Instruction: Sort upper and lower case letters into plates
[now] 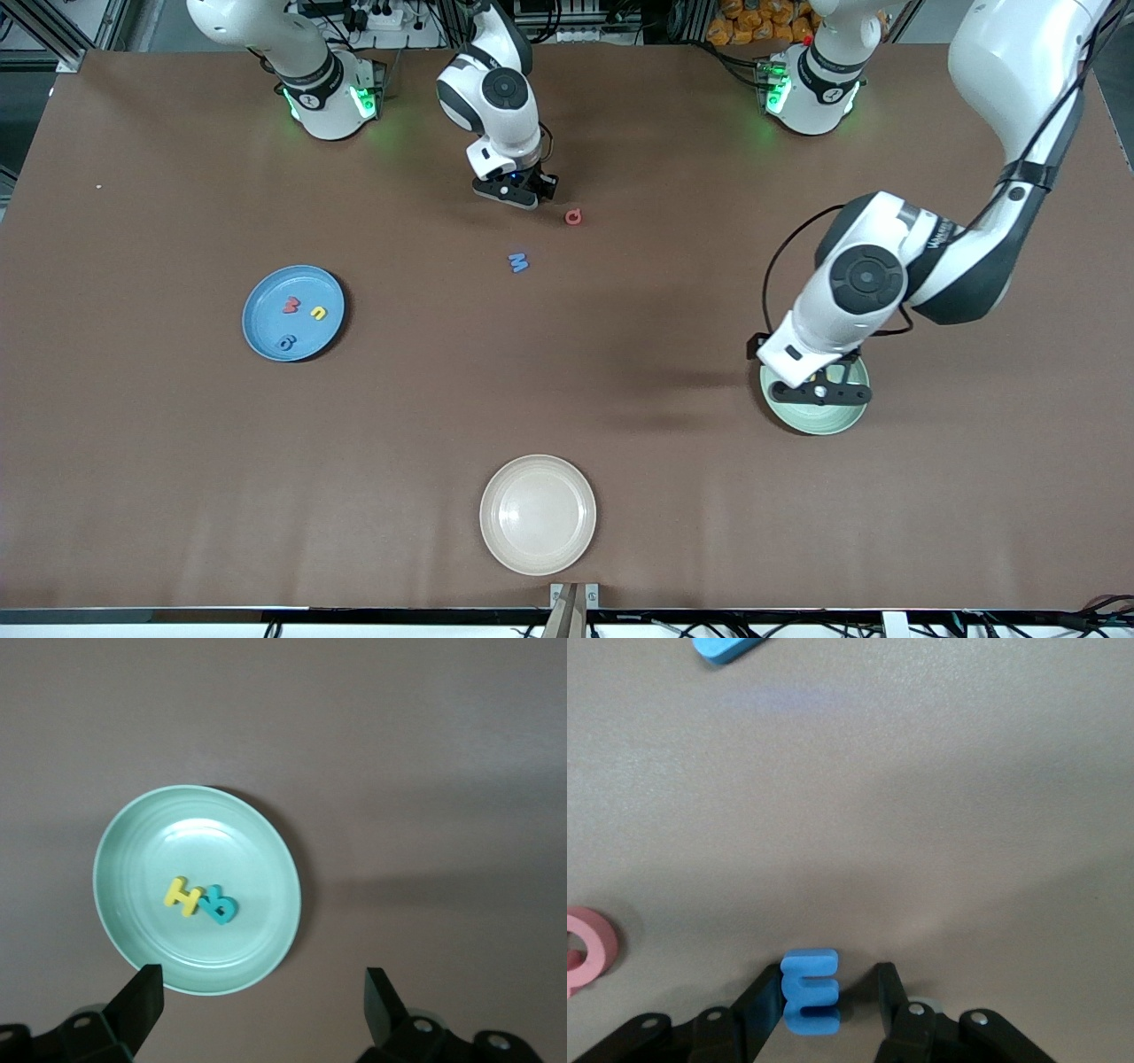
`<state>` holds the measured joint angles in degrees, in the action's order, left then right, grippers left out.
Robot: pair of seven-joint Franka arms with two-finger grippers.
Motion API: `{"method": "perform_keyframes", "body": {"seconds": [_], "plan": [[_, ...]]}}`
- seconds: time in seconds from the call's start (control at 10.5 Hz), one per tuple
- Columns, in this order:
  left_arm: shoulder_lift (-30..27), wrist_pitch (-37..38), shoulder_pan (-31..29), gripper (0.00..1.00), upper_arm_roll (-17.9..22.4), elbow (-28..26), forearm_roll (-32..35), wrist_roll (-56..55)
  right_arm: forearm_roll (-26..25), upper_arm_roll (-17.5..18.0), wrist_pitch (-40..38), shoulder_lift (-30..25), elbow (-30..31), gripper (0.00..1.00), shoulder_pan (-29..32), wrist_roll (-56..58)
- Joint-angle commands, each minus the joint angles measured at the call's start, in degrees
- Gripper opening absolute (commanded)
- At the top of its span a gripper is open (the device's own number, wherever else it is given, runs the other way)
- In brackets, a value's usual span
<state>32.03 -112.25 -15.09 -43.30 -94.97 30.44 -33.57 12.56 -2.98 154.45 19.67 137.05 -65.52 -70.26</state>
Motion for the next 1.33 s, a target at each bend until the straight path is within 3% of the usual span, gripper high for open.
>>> {"method": "perform_keyframes", "body": {"seconds": [0.0,0.29,0.57,0.95,1.14,1.24], "plan": [[0.14,0.98,3.30,1.00,-0.21,0.40,-1.51,-6.48,0.62,-0.09,0.41,1.51,-0.38,0.46,0.74,0.48],[1.02,0.98,9.36,1.00,-0.21,-0.38,-2.66,-17.20,0.62,-0.09,0.41,1.51,-0.38,0.34,0.74,0.48],[0.94,0.98,12.80,1.00,-0.47,-3.37,-3.53,-20.22,0.62,-0.09,0.32,1.51,-0.38,0.08,0.74,0.57],[1.90,-0.07,16.06,1.00,-5.55,-4.25,-5.82,-19.87,0.62,-0.18,-1.08,0.81,-0.38,0.06,3.36,3.36],[2.42,-2.26,16.06,1.00,-6.36,-6.09,-5.91,-19.61,0.62,-0.79,-8.08,-0.16,-2.13,0.06,7.31,9.14],[2.34,-6.89,15.54,1.00,-6.36,-9.06,-5.91,-19.61,0.62,-1.84,-13.42,-1.03,-3.88,0.06,9.60,13.27]]}}
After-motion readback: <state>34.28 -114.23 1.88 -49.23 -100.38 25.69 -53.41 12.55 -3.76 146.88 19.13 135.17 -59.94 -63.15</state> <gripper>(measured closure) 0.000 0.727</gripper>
